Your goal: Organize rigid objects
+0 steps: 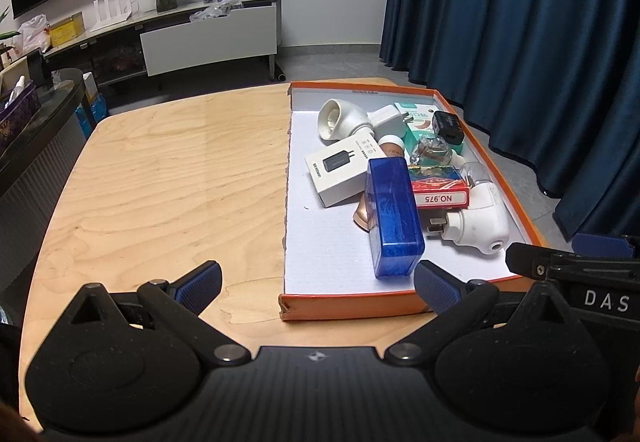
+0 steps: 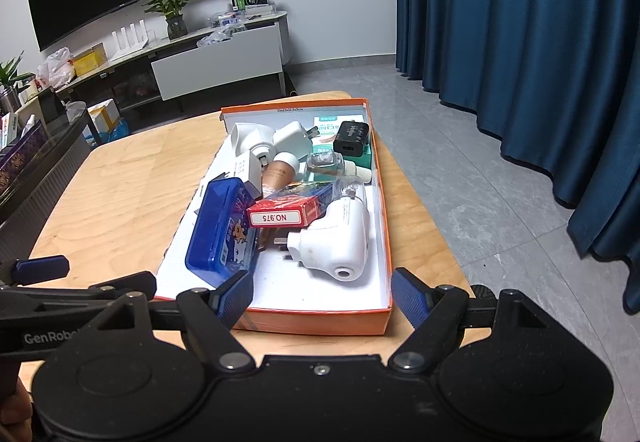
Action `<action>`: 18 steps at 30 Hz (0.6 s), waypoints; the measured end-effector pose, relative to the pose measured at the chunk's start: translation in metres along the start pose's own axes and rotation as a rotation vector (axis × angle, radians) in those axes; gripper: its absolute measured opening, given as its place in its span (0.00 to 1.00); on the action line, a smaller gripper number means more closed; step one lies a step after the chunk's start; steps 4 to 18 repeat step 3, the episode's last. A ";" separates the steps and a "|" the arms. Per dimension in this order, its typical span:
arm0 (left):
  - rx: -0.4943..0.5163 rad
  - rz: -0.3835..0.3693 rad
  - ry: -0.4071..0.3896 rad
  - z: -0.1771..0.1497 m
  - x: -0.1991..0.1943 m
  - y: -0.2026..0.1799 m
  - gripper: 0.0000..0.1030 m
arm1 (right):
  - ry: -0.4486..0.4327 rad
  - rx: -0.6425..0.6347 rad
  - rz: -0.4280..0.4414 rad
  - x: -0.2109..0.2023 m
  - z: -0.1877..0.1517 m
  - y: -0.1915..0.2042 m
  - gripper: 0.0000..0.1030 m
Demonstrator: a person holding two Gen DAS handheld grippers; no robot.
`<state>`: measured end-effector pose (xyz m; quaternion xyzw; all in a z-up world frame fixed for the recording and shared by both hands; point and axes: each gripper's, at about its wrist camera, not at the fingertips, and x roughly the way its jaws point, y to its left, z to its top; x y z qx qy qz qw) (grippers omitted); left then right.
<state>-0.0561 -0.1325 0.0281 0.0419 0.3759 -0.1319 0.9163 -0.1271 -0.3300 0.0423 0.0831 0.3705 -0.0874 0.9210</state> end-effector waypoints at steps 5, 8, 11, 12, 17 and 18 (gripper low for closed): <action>-0.008 0.002 0.006 0.000 0.001 0.001 1.00 | -0.001 0.001 -0.003 0.000 -0.001 -0.001 0.87; -0.008 0.002 0.006 0.000 0.001 0.001 1.00 | -0.001 0.001 -0.003 0.000 -0.001 -0.001 0.87; -0.008 0.002 0.006 0.000 0.001 0.001 1.00 | -0.001 0.001 -0.003 0.000 -0.001 -0.001 0.87; -0.008 0.002 0.006 0.000 0.001 0.001 1.00 | -0.001 0.001 -0.003 0.000 -0.001 -0.001 0.87; -0.008 0.002 0.006 0.000 0.001 0.001 1.00 | -0.001 0.001 -0.003 0.000 -0.001 -0.001 0.87; -0.008 0.002 0.006 0.000 0.001 0.001 1.00 | -0.001 0.001 -0.003 0.000 -0.001 -0.001 0.87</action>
